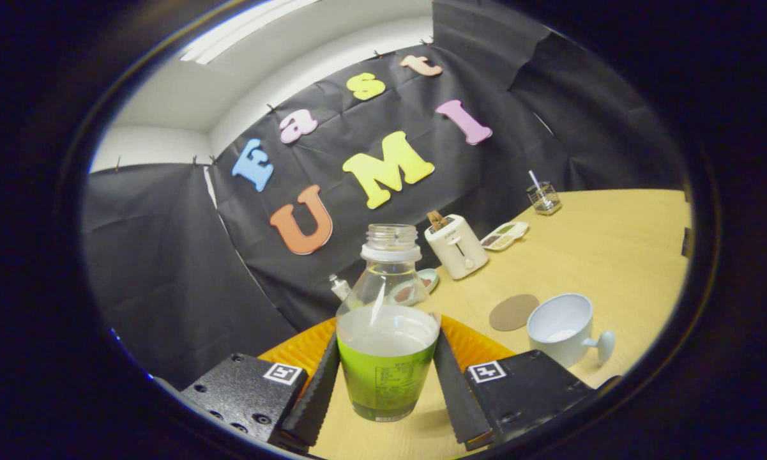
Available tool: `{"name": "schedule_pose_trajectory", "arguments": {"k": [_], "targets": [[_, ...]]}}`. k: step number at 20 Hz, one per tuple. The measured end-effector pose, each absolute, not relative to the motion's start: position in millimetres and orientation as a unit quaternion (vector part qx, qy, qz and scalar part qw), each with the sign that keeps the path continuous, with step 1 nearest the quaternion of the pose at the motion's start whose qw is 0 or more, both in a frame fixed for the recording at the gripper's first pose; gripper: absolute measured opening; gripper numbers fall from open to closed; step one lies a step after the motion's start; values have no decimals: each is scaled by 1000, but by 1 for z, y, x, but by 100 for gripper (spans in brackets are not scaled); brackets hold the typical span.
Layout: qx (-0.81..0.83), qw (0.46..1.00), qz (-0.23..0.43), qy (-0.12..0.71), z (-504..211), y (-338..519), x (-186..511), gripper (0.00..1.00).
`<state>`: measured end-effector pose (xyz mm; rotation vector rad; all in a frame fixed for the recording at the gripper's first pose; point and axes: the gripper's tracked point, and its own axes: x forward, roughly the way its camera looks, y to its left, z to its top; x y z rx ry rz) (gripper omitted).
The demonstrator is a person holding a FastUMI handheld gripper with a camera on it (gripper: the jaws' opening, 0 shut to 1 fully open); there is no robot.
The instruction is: Take the bottle from table, then pour the juice into the cup, finally place the bottle on the coaster
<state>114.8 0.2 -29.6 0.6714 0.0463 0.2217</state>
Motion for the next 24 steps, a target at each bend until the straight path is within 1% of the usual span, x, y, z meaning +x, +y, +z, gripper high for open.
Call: {"name": "schedule_pose_trajectory", "arguments": {"k": [5,12,18,24], "targets": [[426,894,135,26,-43,-14,123,79],[542,821,182,-1,-23,-18,123,79],[594,783,182,20,-19,-12,124,79],[679,710,181,48,-28,-10,127,79]]}}
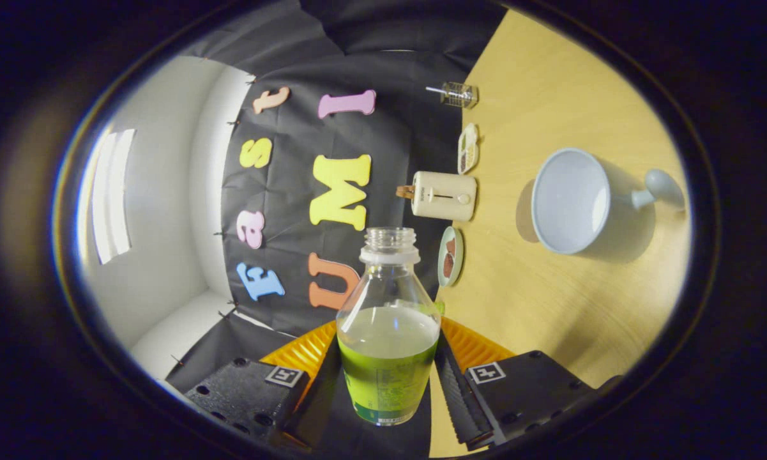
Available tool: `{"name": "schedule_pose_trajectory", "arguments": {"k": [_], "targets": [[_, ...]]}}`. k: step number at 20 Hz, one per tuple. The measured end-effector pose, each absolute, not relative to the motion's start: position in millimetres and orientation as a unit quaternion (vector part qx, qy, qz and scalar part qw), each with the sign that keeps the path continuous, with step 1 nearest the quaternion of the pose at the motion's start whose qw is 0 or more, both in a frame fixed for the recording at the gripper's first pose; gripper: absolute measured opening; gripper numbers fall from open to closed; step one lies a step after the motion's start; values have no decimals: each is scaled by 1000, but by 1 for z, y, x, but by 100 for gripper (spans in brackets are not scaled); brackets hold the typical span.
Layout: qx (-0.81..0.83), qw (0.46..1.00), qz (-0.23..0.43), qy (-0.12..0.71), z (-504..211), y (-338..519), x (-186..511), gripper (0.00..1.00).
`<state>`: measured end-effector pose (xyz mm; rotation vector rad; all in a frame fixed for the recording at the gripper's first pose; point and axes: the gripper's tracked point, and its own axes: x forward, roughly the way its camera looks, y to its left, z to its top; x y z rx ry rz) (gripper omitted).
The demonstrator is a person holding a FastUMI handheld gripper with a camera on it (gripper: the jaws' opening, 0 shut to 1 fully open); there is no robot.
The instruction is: Take the bottle from table, then pour the juice into the cup, finally place the bottle on the coaster
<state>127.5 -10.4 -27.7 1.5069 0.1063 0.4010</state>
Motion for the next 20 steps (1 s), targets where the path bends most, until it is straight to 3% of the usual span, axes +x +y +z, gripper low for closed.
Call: {"name": "schedule_pose_trajectory", "arguments": {"k": [10,20], "targets": [[760,618,194,50,-14,-29,120,79],[787,582,200,39,1,-41,114,79]]}}
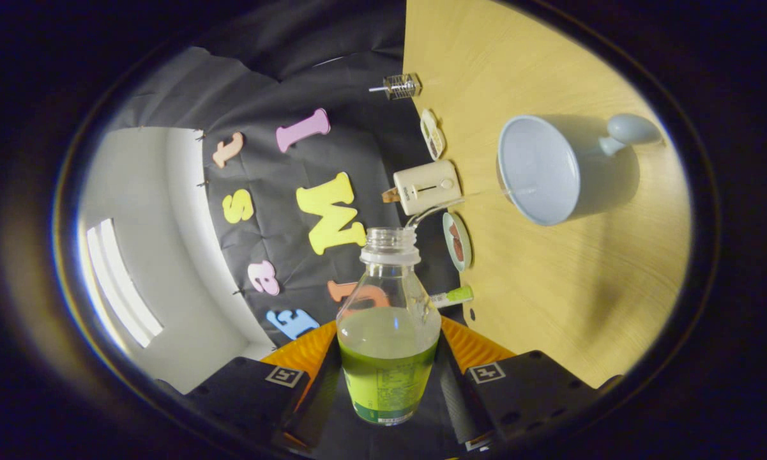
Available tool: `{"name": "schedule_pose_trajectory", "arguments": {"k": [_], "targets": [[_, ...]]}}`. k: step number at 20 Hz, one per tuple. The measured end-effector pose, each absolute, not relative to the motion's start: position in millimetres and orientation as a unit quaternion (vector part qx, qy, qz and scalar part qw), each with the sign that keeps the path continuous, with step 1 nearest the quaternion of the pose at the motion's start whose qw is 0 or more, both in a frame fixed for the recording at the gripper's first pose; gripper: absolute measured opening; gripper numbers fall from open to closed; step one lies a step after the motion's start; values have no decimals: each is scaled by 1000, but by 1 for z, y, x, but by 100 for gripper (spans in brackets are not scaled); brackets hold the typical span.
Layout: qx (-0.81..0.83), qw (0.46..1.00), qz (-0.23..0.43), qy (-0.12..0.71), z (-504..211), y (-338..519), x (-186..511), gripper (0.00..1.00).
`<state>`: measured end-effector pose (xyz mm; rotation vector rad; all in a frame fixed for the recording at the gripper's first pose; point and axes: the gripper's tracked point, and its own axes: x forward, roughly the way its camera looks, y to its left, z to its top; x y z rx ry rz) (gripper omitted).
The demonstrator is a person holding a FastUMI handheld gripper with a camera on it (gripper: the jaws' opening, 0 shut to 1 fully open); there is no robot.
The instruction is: Take the bottle from table, then pour the juice into the cup, finally place the bottle on the coaster
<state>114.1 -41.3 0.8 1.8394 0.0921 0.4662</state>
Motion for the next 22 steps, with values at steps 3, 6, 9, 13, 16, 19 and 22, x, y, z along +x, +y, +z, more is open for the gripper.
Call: {"name": "schedule_pose_trajectory", "arguments": {"k": [3,6,9,13,16,19,22], "targets": [[789,580,200,38,4,-44,115,79],[797,568,199,41,4,-46,115,79],[811,550,196,42,4,-51,115,79],[813,545,199,51,4,-49,113,79],[821,532,203,53,6,-49,112,79],[826,523,206,54,9,-51,110,79],[830,515,212,42,15,-57,110,79]]}}
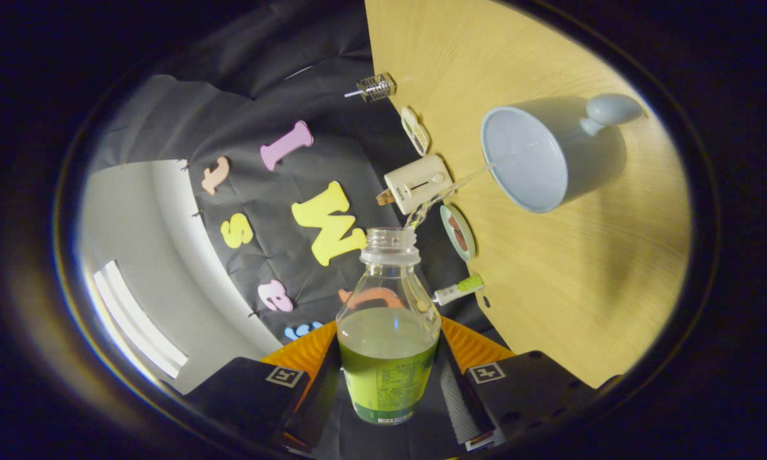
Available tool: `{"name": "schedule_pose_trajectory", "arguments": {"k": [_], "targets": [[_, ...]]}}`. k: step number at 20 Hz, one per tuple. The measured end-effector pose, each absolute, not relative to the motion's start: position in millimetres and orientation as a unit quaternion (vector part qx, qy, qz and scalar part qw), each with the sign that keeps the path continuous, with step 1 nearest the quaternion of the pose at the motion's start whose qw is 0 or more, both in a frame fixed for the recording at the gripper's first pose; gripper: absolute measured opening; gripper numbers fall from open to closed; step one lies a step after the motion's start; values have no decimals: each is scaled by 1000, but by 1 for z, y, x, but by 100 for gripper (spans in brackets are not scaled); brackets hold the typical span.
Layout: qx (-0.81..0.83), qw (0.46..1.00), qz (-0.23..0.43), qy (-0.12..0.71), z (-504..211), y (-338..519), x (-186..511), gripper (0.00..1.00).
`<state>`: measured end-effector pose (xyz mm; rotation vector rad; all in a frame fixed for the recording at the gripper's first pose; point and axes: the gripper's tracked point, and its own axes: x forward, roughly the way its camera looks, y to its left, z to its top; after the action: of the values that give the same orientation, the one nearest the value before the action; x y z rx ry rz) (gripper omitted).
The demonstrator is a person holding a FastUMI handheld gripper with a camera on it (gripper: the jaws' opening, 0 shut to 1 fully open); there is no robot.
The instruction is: Take the bottle from table, then pour the juice into the cup, finally place the bottle on the coaster
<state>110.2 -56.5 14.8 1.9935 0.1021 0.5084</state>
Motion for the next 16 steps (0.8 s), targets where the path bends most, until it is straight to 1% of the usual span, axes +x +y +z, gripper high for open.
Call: {"name": "schedule_pose_trajectory", "arguments": {"k": [7,16], "targets": [[851,480,208,44,6,-54,107,79],[874,430,226,16,8,-67,109,79]]}}
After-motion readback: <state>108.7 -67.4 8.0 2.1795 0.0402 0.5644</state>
